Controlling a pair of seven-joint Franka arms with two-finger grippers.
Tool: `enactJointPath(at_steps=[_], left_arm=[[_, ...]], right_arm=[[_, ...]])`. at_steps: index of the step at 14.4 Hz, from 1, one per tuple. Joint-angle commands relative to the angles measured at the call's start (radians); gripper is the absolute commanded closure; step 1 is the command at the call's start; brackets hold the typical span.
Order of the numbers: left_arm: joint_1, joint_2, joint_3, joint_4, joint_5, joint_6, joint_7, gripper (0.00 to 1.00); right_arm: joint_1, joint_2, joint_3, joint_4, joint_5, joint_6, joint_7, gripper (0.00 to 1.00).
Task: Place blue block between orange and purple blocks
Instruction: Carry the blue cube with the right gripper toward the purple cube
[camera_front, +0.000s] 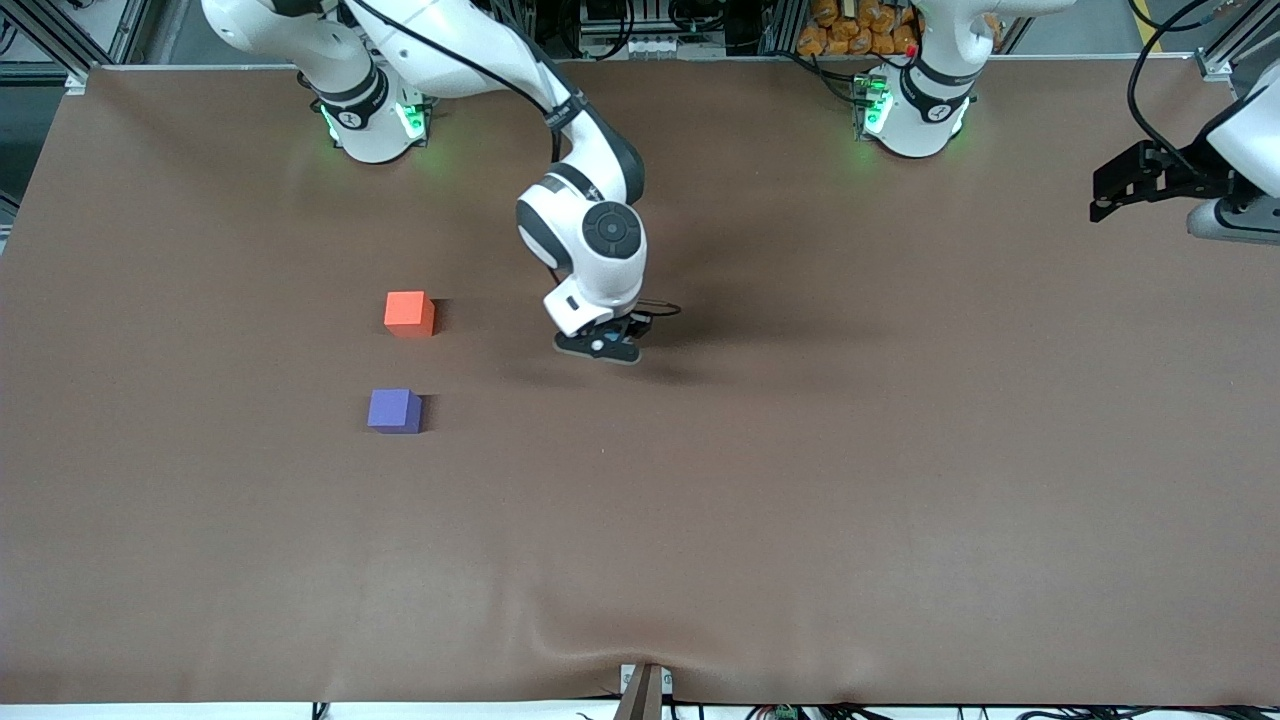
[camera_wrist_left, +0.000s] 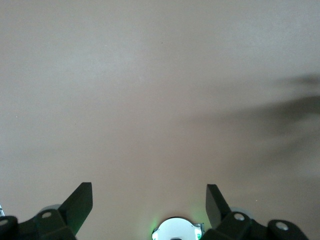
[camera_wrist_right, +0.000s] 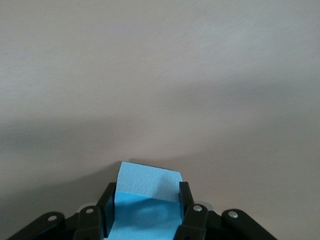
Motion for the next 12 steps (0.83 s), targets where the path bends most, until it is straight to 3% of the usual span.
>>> enactJointPath(at_steps=[1,5,9,12], left_arm=[[0.014,-0.006,-0.02,0.009,0.007,-0.019,-0.056,0.0],[0.078,-0.007,-0.121,0.011,0.008,-0.02,-0.059,0.0],[0.077,-0.006,-0.126,0.011,0.019,-0.022,-0.034,0.0],[0.08,-0.006,-0.123,0.011,0.023,-0.022,0.031,0.0]], right_arm=[[-0.139,-0.189,0.02,-0.021,-0.004,-0.234,-0.219,1.0],[-0.31,-0.305,0.015,-0.04,-0.004,-0.414,-0.483,1.0],[-0.417,-0.362,0.015,-0.148,-0.013,-0.359,-0.673,1.0],[-0.428,-0.409,0.014,-0.286,-0.032,-0.206,-0.753,1.0]])
